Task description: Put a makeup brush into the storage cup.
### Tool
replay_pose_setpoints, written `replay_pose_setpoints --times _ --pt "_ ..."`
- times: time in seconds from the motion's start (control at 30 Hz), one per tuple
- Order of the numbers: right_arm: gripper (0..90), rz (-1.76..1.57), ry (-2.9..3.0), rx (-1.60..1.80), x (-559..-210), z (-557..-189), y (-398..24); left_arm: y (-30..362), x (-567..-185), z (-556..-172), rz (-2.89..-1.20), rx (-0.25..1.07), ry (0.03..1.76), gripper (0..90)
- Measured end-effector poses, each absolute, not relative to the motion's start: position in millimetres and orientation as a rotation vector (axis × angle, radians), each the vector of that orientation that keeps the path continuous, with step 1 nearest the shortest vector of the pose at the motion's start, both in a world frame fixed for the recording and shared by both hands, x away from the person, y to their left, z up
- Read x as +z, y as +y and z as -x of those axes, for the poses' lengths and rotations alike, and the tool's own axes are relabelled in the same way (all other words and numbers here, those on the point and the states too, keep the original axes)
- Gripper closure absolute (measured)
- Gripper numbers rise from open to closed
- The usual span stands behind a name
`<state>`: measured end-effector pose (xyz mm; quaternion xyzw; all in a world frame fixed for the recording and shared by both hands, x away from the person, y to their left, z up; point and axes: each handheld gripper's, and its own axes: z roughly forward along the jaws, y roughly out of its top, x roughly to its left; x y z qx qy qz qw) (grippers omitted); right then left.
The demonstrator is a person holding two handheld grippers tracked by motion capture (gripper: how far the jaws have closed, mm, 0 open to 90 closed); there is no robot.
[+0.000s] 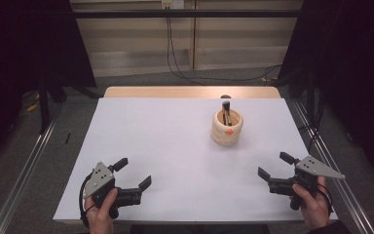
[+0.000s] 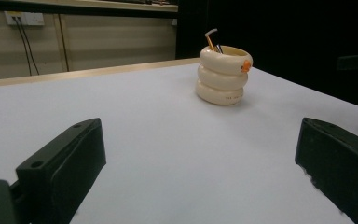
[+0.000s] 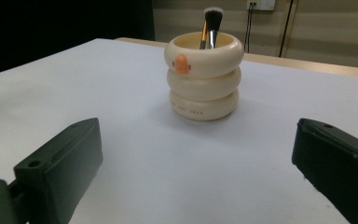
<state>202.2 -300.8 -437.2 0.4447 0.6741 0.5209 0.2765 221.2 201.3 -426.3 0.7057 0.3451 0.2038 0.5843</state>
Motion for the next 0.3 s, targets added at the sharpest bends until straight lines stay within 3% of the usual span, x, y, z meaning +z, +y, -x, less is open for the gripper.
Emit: replay_pose_setpoints --times 0.3 --pt "1.3 -1.206 1.805 1.400 -439.0 -205.0 -301.7 201.3 -427.0 -222.2 -1.652 0.475 0.808 1.6"
